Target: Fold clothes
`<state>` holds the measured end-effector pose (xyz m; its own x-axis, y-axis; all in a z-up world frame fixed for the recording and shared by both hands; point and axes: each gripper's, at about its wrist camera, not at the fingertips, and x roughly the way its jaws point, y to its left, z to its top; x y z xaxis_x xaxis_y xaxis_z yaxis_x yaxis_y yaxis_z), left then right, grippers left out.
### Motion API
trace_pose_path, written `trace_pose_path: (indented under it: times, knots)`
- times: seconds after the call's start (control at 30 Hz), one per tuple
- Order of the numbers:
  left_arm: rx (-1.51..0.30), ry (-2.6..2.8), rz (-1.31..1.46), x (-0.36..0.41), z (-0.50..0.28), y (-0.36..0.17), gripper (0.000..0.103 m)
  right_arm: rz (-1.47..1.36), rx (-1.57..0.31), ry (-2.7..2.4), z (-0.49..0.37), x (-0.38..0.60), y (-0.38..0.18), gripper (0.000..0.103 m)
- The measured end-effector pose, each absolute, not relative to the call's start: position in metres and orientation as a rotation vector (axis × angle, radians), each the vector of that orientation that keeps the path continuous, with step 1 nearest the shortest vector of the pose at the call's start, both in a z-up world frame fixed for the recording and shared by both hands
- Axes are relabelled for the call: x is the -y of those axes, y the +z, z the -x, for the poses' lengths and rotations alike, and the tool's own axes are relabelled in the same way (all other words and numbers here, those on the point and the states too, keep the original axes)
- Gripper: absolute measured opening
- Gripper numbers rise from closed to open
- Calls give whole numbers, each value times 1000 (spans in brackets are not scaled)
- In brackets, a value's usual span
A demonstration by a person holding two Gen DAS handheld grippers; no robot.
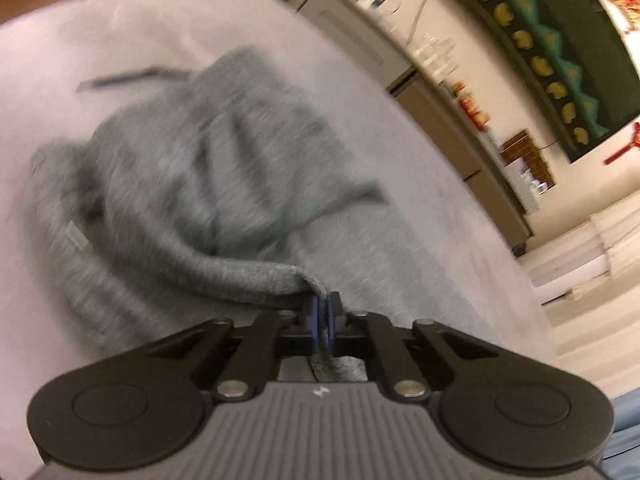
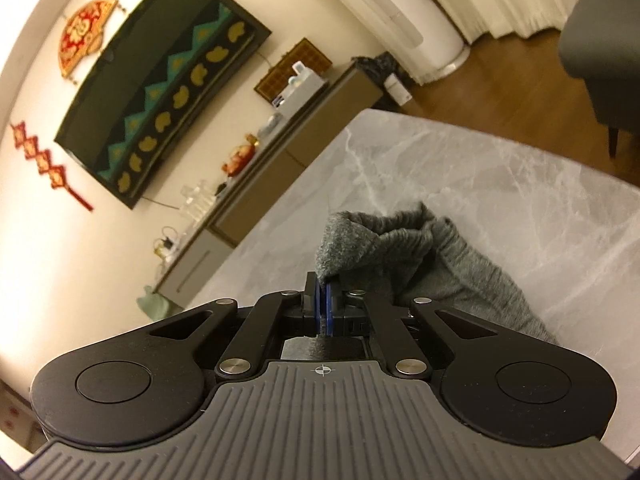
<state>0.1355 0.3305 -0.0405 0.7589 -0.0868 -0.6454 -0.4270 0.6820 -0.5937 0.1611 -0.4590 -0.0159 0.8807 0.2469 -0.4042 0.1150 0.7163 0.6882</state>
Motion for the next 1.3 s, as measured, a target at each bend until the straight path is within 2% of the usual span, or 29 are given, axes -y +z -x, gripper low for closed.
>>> trace_pose_path:
  times: [0.1,0.33,0.53,0.63,0.8,0.83,0.9,0.93,0.97,1.0,1.1,1.2,1.3]
  knots:
    - [-614,147,826,-328,-108,-23,3,-796,-409,73,-139,465,-4,0]
    - [-786,173,794,-338,-76,-53,3,-734,-722,-89,-105,473,-53,0]
    - [-704,127,759,-332,-65,-28,3,-710,-610,-71,-97,470,-32,0]
    - [-803,167,726,-328,-65,-44,3,-649,-717,-144,-99,469,-43,0]
    - [-842,209,691,-326,-60,-48,5,-501,-792,-182,-106,452,-46,0]
    - [-849,217,684,-326,-59,-49,11,-469,-792,-191,-106,449,-45,2]
    - [-826,244,628,-322,-51,-39,20,-404,-758,-258,-103,444,-38,22]
    - [-788,251,597,-319,-44,-31,24,-363,-696,-319,-98,442,-30,49]
    - [-735,249,563,-317,-35,-19,28,-319,-619,-387,-91,440,-20,61]
    - [-676,256,538,-315,-27,-7,34,-267,-532,-450,-83,437,-8,61]
    - [-569,264,473,-314,-27,23,38,-141,-368,-458,-83,416,18,63]
    - [-600,267,388,-318,-71,38,38,-62,-380,-274,-119,381,23,61]
    - [-711,284,269,-327,-144,26,38,67,-512,-53,-176,331,7,61]
